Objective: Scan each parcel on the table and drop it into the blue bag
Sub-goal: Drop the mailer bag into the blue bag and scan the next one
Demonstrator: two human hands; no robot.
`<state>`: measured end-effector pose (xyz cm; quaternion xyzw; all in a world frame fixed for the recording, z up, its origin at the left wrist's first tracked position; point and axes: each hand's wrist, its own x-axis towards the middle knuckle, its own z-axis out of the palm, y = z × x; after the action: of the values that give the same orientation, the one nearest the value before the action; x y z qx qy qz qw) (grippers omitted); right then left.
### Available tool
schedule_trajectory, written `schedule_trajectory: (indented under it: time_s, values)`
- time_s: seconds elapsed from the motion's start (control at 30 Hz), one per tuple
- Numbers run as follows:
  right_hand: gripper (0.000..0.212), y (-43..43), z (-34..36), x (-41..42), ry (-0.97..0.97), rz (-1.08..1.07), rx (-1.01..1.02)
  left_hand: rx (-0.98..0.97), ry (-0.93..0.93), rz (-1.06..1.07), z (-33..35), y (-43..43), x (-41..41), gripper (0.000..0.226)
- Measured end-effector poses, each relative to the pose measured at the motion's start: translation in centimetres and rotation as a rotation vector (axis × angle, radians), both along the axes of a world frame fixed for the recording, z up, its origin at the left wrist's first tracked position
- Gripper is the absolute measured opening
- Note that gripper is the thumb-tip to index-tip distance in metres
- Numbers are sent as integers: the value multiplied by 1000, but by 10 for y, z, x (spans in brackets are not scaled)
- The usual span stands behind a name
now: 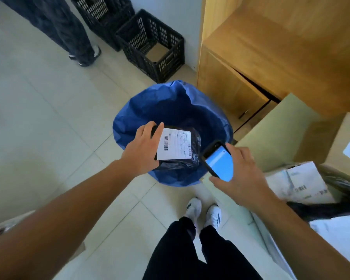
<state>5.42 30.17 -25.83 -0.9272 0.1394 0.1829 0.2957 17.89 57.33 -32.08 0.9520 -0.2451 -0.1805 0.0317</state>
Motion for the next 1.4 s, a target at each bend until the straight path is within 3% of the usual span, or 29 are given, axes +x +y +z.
schedule_trajectory:
  time_s: [0.2, 0.4, 0.63, 0.97, 1.1, 1.4]
  values:
    - [98, 31, -36, 32, 70, -14, 26, -17, 32, -7, -25, 27, 30, 113]
    - [100, 69, -70, 80, 96, -164, 27, -6, 51, -224, -76, 40, 100, 102]
    - [99, 102, -142, 129, 105, -384, 74, -61, 113, -406, -169, 39, 168, 113]
    - [100, 92, -214, 141, 146, -506, 125, -185, 179, -345, -299, -6, 227, 128]
    - [102, 86, -213, 134, 185, -503, 124, -91, 140, -264, -311, -28, 245, 123]
    - [102, 88, -196, 127, 158, -485, 157, -133, 66, -408, -268, -26, 230, 89]
